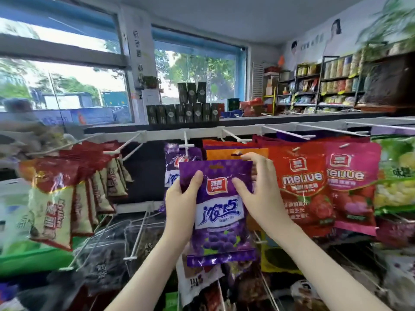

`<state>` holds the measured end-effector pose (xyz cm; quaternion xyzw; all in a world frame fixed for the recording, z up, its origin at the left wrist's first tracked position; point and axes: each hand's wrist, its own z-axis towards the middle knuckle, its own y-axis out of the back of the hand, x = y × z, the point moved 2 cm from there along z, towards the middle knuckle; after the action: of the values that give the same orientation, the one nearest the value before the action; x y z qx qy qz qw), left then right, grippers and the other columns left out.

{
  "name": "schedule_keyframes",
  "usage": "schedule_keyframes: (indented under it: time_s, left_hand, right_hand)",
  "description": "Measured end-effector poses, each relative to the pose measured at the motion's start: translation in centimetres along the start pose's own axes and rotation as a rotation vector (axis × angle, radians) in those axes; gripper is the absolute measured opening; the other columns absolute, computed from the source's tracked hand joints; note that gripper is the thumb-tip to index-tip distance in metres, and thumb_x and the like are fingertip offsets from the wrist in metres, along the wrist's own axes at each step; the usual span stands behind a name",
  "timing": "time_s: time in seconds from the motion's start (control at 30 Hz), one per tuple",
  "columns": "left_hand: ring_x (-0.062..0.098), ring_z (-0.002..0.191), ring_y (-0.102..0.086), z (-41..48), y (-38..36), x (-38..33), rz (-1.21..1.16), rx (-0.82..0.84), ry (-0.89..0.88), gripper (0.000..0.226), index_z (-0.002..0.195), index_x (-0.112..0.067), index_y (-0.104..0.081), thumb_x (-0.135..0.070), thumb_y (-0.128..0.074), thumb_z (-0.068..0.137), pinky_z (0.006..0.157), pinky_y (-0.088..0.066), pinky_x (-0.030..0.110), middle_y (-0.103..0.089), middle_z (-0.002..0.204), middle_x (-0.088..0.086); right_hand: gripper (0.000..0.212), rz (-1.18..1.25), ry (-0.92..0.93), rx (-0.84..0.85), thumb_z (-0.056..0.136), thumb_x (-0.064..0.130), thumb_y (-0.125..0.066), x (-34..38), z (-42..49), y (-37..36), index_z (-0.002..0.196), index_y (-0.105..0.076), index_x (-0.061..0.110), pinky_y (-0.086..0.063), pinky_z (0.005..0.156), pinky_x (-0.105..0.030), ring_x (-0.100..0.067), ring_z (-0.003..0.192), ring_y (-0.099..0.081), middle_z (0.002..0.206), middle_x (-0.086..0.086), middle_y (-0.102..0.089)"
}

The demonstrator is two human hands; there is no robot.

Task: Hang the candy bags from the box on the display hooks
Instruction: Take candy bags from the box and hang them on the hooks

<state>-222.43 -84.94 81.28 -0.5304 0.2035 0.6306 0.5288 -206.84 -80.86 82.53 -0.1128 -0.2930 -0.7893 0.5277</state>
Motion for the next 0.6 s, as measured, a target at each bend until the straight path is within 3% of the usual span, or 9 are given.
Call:
schedule_keyframes:
  time_s: [0.1,0.2,0.3,0.47,0.6]
  left_hand:
    - [0.026,0.081,-0.070,1.6,1.6,-0.2,-0.049,-0.041,0.000,0.012,0.091,-0.013,-0.068,-0.025,-0.064,0.089,0.071,-0.056,0.037,-0.074,0.087,0.009]
    - [0.026,0.078,-0.070,3.0,3.0,-0.4,-0.051,-0.083,0.000,0.014,0.090,-0.011,-0.068,-0.024,-0.063,0.090,0.071,-0.057,0.039,-0.074,0.085,0.011]
    - [0.028,0.077,-0.070,4.2,3.6,-0.7,-0.016,-0.083,-0.001,0.018,0.093,-0.008,-0.068,-0.025,-0.063,0.090,0.071,-0.057,0.039,-0.073,0.087,0.014]
    - [0.019,0.066,-0.069,5.3,4.0,-0.5,0.015,-0.114,-0.003,0.015,0.086,-0.010,-0.069,-0.023,-0.064,0.090,0.058,-0.055,0.027,-0.073,0.075,0.008]
    - [0.030,0.079,-0.071,6.7,4.8,0.4,0.068,-0.175,-0.010,0.015,0.085,-0.015,-0.069,-0.030,-0.065,0.088,0.072,-0.058,0.041,-0.074,0.082,0.009]
  right_hand:
    - [0.032,-0.242,0.164,-0.035,0.086,0.022,-0.063,0.9,0.8,-2.0,0.118,-0.058,0.024,-0.039,0.100,-0.038,-0.018,0.116,-0.035,0.125,-0.001,-0.038]
    - [0.038,-0.350,0.239,0.053,0.086,0.030,-0.060,1.8,1.2,-4.3,0.124,-0.058,0.029,-0.024,0.102,-0.038,-0.021,0.128,-0.029,0.138,-0.003,-0.034]
    - [0.046,-0.331,0.276,0.172,0.089,0.034,-0.051,2.3,1.6,-6.3,0.135,-0.049,0.028,-0.017,0.105,-0.037,-0.016,0.134,-0.023,0.145,0.000,-0.036]
    - [0.054,-0.238,0.247,0.177,0.089,0.027,-0.057,2.5,2.4,-8.0,0.140,-0.041,0.022,-0.014,0.108,-0.028,-0.007,0.134,-0.025,0.142,0.003,-0.045]
    - [0.060,-0.210,0.198,0.270,0.094,0.028,-0.054,1.8,2.7,-9.2,0.147,-0.027,0.021,-0.005,0.110,-0.021,-0.007,0.141,-0.020,0.150,0.005,-0.034]
